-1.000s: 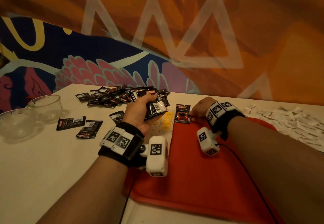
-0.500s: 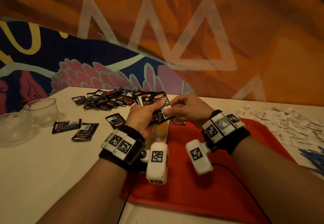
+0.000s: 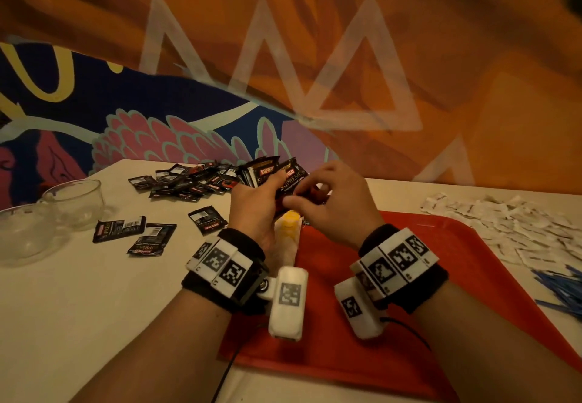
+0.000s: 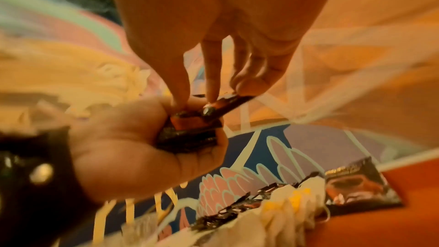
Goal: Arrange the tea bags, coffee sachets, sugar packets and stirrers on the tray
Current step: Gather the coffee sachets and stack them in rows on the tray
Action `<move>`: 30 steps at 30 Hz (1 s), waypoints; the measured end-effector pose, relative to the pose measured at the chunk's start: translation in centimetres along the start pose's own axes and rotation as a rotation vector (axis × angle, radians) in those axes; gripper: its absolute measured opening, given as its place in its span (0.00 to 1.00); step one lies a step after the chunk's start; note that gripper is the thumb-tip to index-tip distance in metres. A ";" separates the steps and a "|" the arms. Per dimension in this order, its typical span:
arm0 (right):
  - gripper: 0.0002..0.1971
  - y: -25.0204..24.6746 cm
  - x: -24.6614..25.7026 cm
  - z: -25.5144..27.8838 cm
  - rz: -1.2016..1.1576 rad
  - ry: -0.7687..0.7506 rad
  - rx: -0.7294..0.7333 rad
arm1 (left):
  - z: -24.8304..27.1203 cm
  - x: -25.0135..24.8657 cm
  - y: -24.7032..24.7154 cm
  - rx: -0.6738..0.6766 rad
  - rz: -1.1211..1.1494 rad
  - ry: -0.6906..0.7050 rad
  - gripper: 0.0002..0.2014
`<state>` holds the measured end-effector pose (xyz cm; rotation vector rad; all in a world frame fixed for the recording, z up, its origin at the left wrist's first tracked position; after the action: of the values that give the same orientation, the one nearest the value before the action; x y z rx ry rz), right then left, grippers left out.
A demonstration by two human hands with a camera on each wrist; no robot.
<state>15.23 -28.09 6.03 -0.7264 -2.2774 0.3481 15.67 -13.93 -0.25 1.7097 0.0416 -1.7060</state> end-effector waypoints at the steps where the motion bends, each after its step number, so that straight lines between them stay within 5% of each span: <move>1: 0.10 -0.5 -1.0 -0.1 -0.020 0.081 -0.044 | 0.0 0.0 0.1 0.008 -0.012 0.007 0.11; 5: 0.15 0.4 -4.8 0.6 -0.140 0.399 0.035 | 0.4 0.4 0.7 0.072 -0.013 -0.021 0.08; 7: 0.15 0.9 -5.4 1.0 -0.195 0.443 0.068 | 0.3 0.6 0.7 0.077 0.005 -0.043 0.09; 19: 0.07 1.3 -4.6 1.0 -0.256 0.324 0.127 | -0.7 0.4 0.4 0.096 -0.039 -0.015 0.12; 23: 0.03 1.0 -4.5 0.8 -0.239 0.308 0.130 | 0.3 -0.1 1.7 0.219 -0.062 0.041 0.07; 30: 0.04 1.1 -3.9 0.7 -0.237 0.259 0.173 | -0.3 0.2 1.2 0.178 -0.081 0.006 0.16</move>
<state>17.48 -29.57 2.87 -0.3838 -2.0307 0.3144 16.50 -14.77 0.05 1.8653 -0.0404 -1.8099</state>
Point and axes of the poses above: each hand's wrist, its own z-axis away from the middle knuckle, its own y-axis out of the palm, x = y × z, the point moved 10 cm from there along -z, towards the middle knuckle, and after that the axes turned 14 degrees about -x, right-handed, at the moved point
